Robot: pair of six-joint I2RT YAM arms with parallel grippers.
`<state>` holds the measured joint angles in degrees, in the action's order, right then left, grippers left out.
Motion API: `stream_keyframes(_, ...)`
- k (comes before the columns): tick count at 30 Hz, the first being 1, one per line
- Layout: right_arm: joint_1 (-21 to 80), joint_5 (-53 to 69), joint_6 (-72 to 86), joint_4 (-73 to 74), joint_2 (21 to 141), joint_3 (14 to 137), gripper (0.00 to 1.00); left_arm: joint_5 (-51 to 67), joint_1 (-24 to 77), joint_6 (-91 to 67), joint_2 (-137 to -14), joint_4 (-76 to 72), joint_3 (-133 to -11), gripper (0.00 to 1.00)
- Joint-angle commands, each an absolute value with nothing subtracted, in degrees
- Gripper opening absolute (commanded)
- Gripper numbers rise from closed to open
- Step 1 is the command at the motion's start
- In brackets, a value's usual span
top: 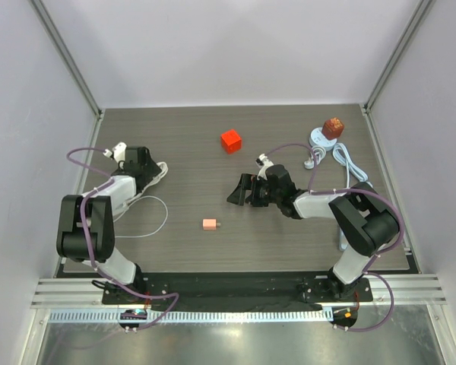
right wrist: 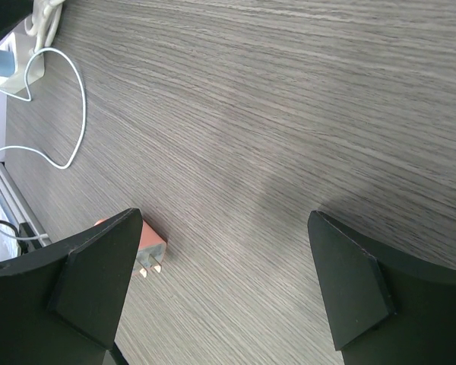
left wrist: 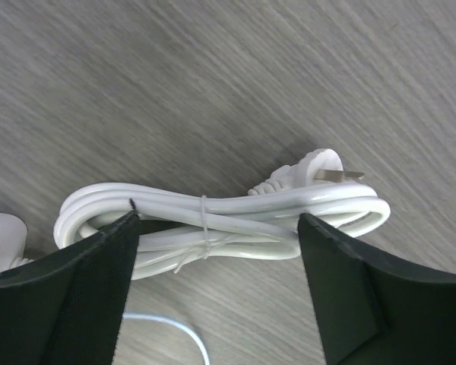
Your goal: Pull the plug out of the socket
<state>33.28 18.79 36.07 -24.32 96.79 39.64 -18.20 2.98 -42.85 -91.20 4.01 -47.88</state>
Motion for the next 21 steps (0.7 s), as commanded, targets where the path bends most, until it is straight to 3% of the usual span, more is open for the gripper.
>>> stream_keyframes(1, 33.40, 18.90, 35.33, -22.68, 96.86, 39.99, 0.96, -5.73, 3.95, -48.95, -95.79, 1.50, -48.51, 0.81)
stream_keyframes(15, 31.90, 16.26, 33.93, -21.53, 95.45, 39.02, 0.96, -4.75, 22.23, -49.22, -96.77, -1.06, -50.27, 0.77)
stream_keyframes(21, 31.73, 13.45, 31.65, -19.34, 94.31, 39.46, 0.96, -6.06, 22.94, -45.71, -88.62, 5.79, -52.03, 0.85)
